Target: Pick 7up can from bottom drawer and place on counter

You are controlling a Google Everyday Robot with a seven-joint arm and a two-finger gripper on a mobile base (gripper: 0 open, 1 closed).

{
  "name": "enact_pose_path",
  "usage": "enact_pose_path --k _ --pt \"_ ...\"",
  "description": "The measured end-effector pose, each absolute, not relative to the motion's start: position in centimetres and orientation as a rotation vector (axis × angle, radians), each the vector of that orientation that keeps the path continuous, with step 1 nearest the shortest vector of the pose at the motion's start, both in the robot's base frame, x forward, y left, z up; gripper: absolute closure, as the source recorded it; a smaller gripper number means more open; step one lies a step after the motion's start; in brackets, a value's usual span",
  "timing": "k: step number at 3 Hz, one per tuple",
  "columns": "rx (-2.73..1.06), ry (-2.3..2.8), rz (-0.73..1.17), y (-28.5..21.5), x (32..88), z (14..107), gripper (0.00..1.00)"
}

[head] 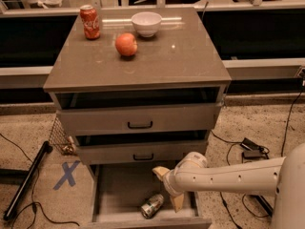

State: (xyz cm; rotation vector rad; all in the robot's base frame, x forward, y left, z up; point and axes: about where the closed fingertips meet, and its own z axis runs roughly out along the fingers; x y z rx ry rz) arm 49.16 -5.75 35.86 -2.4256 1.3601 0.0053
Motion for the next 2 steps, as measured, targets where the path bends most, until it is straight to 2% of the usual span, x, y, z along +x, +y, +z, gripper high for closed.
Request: enact_pose_path --k 1,2 --pt "-2.426 1.361 0.006 -5.7 49.1 35.8 0.0" --pt "-2.492 1.309 0.075 -3.7 50.0 33.0 0.0"
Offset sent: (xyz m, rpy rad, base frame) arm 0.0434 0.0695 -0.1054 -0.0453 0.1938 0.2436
